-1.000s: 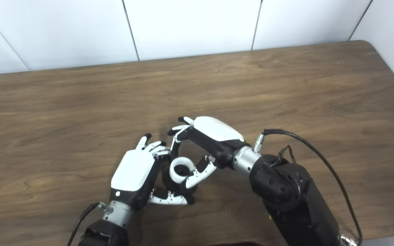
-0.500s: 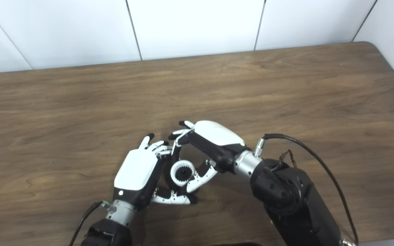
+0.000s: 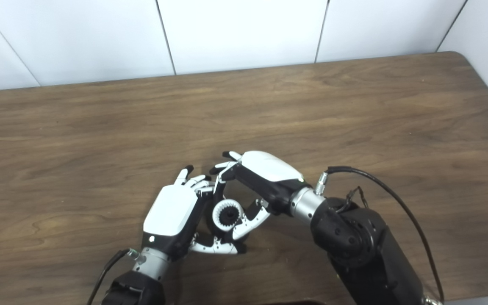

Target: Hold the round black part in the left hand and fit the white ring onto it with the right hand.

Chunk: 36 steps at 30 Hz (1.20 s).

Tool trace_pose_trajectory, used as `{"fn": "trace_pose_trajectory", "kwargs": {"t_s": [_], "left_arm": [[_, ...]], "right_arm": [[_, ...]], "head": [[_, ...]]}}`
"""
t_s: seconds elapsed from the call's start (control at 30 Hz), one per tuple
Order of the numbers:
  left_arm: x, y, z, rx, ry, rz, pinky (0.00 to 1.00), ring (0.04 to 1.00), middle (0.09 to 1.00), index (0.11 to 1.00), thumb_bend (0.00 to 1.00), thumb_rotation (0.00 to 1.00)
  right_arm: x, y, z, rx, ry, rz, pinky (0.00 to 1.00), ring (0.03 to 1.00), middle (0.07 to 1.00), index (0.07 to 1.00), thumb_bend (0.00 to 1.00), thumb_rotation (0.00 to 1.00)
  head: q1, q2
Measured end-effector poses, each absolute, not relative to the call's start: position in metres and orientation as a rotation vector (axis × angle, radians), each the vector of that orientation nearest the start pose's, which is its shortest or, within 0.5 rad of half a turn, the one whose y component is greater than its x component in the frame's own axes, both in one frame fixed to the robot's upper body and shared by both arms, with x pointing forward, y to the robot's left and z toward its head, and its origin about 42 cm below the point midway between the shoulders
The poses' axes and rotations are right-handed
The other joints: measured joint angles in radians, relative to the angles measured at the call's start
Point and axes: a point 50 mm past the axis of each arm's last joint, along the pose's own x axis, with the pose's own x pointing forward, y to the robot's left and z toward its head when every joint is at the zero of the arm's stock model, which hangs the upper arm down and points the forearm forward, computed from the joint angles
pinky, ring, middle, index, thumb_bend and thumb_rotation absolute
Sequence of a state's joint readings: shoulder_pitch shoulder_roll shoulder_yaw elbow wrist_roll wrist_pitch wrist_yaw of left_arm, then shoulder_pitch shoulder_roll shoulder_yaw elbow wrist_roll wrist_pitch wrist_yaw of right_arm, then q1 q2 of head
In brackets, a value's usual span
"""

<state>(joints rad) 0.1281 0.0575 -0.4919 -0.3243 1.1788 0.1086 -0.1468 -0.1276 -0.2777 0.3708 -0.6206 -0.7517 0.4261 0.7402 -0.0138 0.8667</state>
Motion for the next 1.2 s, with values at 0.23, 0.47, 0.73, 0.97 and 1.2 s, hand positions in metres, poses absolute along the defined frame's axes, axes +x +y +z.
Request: {"fn": "trace_pose_trajectory", "kwargs": {"t_s": [0.23,0.47,0.73,0.97,1.2], "left_arm": [[0.2126,0.1057,0.1396,1.140,-0.252,-0.365,1.00,0.855,0.738,0.484,0.52,0.06],[0.2126,0.1058,0.1396,1.140,-0.251,-0.365,1.00,0.856,0.738,0.484,0.52,0.06],[0.2126,0.1057,0.1396,1.140,-0.252,-0.365,1.00,0.858,0.739,0.484,0.52,0.06],[0.2125,0.1052,0.1397,1.140,-0.253,-0.366,1.00,0.859,0.737,0.484,0.52,0.06],[0.2126,0.1054,0.1395,1.139,-0.253,-0.364,1.00,0.858,0.736,0.484,0.52,0.06]], "right_arm": [[0.2543,-0.1684,0.2250,-0.994,-0.084,0.674,1.00,1.000,0.865,0.486,0.52,0.13],[0.2547,-0.1692,0.2256,-0.990,-0.093,0.660,1.00,1.000,0.859,0.486,0.52,0.13],[0.2546,-0.1710,0.2250,-0.990,-0.091,0.664,1.00,1.000,0.861,0.489,0.52,0.14],[0.2543,-0.1719,0.2243,-1.008,-0.087,0.664,1.00,1.000,0.904,0.609,0.93,0.17],[0.2548,-0.1744,0.2236,-1.020,-0.081,0.662,1.00,1.000,0.932,0.650,1.00,0.22]], "head": [[-0.002,-0.002],[-0.003,-0.002],[-0.008,-0.005],[-0.014,-0.006],[-0.015,-0.006]]}}
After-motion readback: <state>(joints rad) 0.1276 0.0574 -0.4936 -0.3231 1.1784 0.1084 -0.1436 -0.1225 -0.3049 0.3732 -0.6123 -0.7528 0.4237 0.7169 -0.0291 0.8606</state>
